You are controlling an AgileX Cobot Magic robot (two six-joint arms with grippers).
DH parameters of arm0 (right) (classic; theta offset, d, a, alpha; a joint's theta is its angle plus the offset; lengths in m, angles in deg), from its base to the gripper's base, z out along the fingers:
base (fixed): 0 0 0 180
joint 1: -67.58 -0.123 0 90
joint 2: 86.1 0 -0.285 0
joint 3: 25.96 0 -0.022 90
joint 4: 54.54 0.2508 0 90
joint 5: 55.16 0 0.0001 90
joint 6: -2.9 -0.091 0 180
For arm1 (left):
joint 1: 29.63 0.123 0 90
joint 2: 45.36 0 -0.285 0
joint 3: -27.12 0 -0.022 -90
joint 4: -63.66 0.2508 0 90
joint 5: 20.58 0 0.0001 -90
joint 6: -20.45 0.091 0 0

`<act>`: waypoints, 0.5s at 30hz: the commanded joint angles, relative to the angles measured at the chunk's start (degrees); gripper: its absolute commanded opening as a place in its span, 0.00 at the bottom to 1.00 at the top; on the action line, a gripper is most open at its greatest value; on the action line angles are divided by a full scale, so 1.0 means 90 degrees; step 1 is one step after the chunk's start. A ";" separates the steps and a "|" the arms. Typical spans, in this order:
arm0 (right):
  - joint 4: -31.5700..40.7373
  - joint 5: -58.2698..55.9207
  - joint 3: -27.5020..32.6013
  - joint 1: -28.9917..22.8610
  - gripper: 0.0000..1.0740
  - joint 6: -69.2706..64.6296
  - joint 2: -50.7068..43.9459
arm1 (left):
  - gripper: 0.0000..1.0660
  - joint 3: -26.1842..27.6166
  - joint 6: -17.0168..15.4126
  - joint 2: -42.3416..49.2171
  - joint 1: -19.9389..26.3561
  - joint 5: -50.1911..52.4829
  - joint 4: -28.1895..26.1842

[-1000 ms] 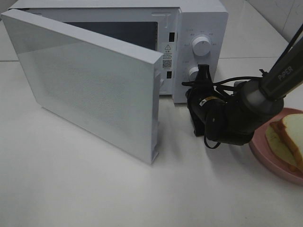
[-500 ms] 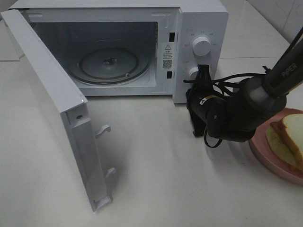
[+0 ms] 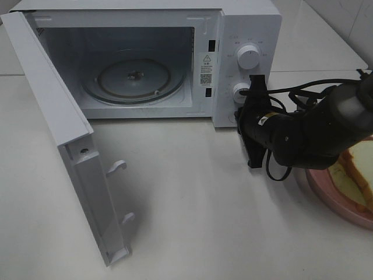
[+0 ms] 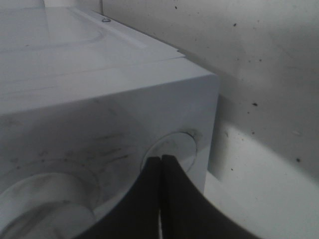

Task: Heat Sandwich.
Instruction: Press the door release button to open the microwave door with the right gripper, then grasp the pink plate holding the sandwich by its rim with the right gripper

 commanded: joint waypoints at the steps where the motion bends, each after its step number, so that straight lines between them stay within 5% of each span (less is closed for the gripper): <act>1: -0.0293 -0.0280 0.0197 0.0038 0.00 0.0019 -0.0274 | 0.92 -0.0006 -0.0013 0.0146 -0.0038 0.0089 -0.0013; 15: -0.0528 -0.2292 0.0700 0.0038 0.00 0.0999 -0.1700 | 0.92 -0.0006 -0.0013 0.0146 -0.0038 0.0089 -0.0013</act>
